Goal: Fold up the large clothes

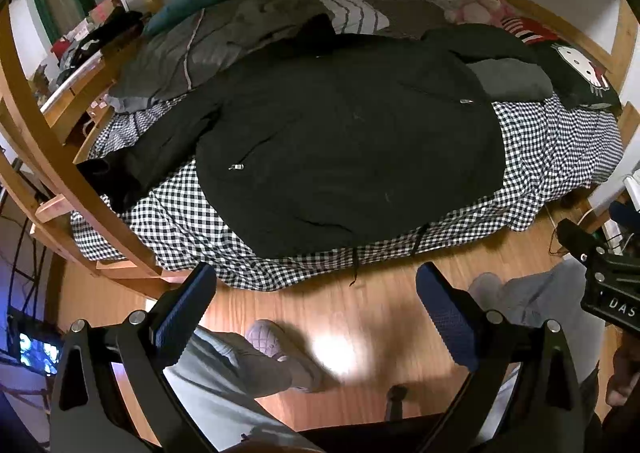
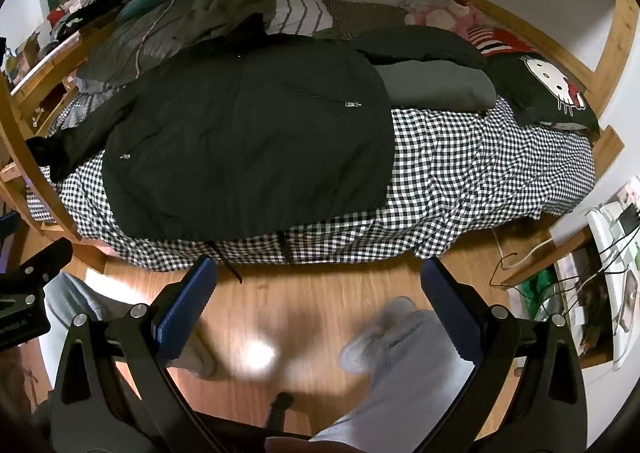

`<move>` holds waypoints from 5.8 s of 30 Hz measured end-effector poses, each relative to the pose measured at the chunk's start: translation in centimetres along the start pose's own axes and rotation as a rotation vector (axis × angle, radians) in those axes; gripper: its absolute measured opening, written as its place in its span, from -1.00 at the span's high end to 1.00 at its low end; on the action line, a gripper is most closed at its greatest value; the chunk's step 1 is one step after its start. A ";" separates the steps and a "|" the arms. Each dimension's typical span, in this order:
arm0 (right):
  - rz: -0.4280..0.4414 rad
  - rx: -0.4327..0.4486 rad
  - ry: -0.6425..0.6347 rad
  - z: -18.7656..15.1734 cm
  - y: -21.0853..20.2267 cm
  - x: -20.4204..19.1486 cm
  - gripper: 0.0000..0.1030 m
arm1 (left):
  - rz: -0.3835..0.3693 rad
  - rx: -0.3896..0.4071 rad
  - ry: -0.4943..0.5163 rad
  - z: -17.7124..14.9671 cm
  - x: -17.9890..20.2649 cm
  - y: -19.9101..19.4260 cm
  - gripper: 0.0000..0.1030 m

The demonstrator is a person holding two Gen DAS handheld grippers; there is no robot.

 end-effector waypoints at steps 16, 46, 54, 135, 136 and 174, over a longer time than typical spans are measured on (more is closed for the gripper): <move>0.009 0.002 0.003 -0.3 -0.1 -0.1 -0.95 | 0.009 0.002 0.012 -0.1 0.3 -0.3 -0.91; 0.032 -0.056 -0.123 6.1 9.5 -4.2 -0.95 | -0.120 -0.103 -0.223 5.2 -4.0 11.1 -0.91; 0.106 -0.058 -0.324 10.4 14.5 -10.4 -0.95 | -0.103 -0.156 -0.390 6.9 -8.9 16.8 -0.91; 0.704 0.446 -0.633 33.2 21.6 -46.1 0.93 | -0.452 0.294 -1.572 15.5 -36.4 29.7 -0.89; 0.710 0.451 -0.637 33.0 21.2 -45.7 0.93 | -0.492 0.300 -1.589 15.3 -36.8 30.2 -0.89; 0.707 -0.518 -0.354 38.6 21.8 -33.9 -0.82 | 0.400 0.640 0.349 30.6 -6.8 27.5 0.80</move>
Point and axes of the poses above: each gripper's, at about its wrist camera, not at the fingertips, and y roughly the way its jaws point, x to its right, z to its top, the point moved 6 cm from there along y, roughly the way its jaws point
